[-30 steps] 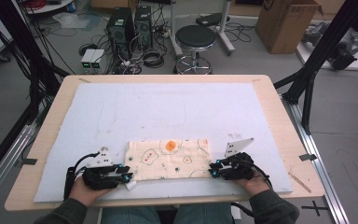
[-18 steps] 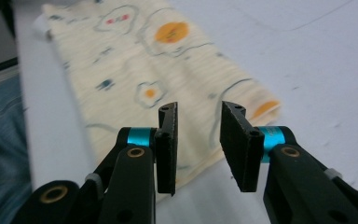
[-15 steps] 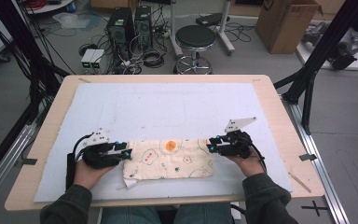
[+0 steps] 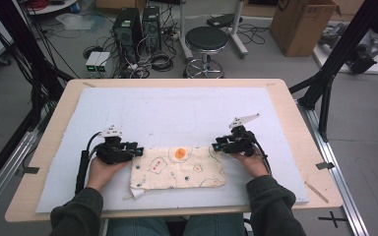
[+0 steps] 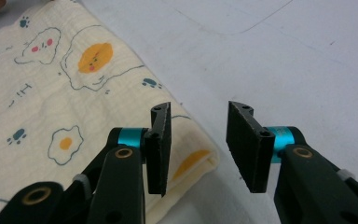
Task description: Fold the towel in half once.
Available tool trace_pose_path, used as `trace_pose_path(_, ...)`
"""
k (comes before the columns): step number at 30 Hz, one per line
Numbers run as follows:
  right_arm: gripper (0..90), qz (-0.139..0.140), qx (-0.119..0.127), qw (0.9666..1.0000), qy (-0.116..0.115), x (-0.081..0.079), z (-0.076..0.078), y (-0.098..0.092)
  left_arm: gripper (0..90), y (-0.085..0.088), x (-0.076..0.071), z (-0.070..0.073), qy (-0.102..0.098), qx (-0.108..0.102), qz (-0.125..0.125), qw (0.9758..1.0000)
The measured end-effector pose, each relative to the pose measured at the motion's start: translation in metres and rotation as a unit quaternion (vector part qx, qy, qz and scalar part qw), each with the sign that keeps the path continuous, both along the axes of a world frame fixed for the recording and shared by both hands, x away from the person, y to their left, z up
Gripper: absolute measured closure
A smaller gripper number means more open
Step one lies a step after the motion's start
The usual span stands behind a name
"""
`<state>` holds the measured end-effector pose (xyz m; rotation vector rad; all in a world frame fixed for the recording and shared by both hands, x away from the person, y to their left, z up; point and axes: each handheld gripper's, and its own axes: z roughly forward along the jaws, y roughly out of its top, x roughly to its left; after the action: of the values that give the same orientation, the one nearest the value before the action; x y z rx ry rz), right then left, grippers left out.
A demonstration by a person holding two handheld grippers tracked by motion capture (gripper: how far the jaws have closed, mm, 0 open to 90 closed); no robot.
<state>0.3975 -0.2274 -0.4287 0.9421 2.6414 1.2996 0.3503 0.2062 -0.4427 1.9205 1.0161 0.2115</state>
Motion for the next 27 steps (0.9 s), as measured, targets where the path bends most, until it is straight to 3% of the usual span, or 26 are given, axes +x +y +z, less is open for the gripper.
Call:
trace_pose_path(11, 79.2, 0.006, -0.019, 0.9997, 0.014, -0.0002, -0.0076, 0.0021, 82.1, -0.0033, -0.0014, -0.0032, -0.005, 0.025, -0.004, 0.9997)
trace_pose_path(19, 84.6, 0.002, -0.036, 0.9993, -0.004, -0.0021, -0.0053, 0.0026, 84.7, -0.0015, -0.0027, -0.0014, -0.016, 0.030, 0.004, 0.9994)
trace_pose_path(27, 85.1, -0.005, -0.038, 0.9991, -0.021, -0.0044, -0.0005, 0.0012, 85.1, 0.0007, -0.0044, 0.0021, -0.034, 0.028, 0.021, 0.9988)
